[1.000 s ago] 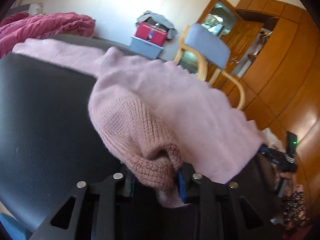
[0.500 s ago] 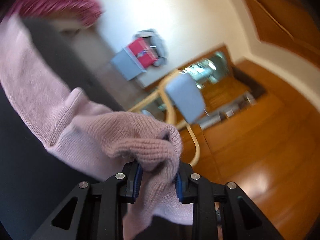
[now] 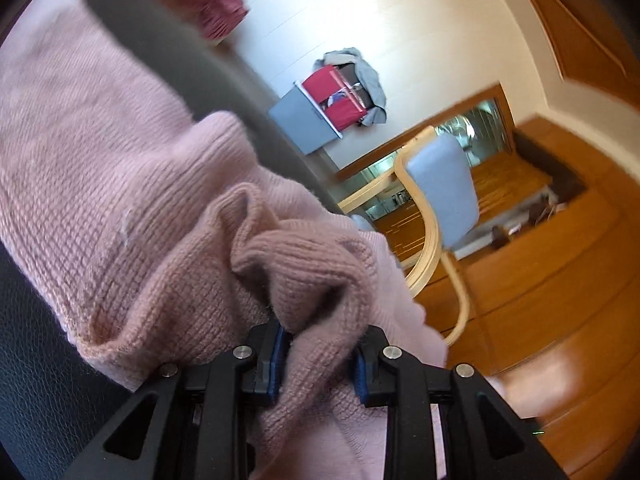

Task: Fold clothes

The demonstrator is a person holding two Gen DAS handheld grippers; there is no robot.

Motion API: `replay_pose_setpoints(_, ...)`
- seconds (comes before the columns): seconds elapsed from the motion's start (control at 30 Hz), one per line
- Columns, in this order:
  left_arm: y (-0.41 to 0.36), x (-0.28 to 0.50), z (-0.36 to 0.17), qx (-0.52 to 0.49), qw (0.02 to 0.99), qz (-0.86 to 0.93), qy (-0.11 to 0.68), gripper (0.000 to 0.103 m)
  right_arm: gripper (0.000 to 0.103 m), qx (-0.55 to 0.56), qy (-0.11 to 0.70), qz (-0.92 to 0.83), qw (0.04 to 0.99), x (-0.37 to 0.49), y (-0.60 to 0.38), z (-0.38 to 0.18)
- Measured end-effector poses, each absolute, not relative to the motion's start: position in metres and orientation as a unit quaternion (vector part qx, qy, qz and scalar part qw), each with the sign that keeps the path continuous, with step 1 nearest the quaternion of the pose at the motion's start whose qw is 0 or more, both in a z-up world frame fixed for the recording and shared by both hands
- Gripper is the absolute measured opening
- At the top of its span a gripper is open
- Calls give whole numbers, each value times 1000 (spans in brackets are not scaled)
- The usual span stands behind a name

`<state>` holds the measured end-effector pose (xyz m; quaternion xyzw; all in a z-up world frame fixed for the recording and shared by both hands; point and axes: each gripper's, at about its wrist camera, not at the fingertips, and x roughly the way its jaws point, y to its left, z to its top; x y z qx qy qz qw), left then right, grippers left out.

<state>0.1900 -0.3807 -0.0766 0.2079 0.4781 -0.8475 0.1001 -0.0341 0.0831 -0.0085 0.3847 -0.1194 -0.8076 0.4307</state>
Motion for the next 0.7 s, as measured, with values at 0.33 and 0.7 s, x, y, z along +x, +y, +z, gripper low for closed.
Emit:
replay_pose_setpoints(0.33, -383, 189, -74, 200, 96, -854, 470, 28, 56, 421, 7, -786, 452, 14, 70, -22)
replay_pose_setpoints(0.7, -374, 189, -62, 244, 80, -860, 441, 35, 20, 394, 50, -796, 456, 23, 38, -13)
